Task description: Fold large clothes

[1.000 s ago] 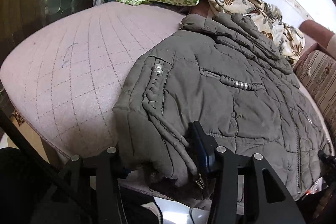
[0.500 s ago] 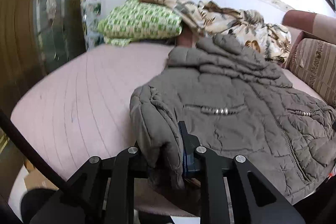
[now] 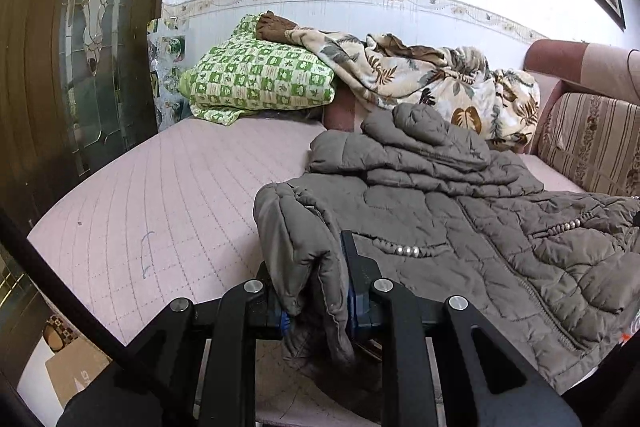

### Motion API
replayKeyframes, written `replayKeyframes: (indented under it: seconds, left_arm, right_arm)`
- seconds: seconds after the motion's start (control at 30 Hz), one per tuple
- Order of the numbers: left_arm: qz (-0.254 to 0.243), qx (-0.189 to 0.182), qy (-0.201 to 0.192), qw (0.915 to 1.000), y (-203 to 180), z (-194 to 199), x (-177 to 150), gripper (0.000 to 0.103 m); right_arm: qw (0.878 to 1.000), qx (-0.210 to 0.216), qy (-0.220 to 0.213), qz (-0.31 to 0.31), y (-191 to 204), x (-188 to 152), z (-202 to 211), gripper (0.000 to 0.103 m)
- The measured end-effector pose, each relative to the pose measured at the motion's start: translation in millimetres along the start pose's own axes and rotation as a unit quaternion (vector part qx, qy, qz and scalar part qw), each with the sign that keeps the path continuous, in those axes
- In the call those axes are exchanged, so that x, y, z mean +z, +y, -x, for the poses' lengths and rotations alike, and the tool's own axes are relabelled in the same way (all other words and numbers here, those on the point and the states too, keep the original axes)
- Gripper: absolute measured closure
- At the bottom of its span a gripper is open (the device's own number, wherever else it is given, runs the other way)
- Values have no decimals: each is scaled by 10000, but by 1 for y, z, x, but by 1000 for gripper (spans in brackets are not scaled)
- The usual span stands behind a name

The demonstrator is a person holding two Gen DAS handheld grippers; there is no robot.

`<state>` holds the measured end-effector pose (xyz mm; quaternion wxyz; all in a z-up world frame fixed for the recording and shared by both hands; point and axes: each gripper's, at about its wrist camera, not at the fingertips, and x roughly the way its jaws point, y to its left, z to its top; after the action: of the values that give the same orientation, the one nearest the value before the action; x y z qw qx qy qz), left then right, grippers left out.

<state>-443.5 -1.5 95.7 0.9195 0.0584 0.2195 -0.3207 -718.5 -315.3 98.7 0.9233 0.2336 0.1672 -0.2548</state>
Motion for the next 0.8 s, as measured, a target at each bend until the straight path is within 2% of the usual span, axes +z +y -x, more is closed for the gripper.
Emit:
replayKeyframes:
  seconds: [0.37,0.8]
  left_arm:
    - [29,-22,-184,9998,12,24,20,83]
    - [-42,-18,-459,9989,14,15,68,83]
  right_arm:
    - [9994,246,-229,68,16,13,37,86]
    - [9976,478,-501,38,25,54,38,86]
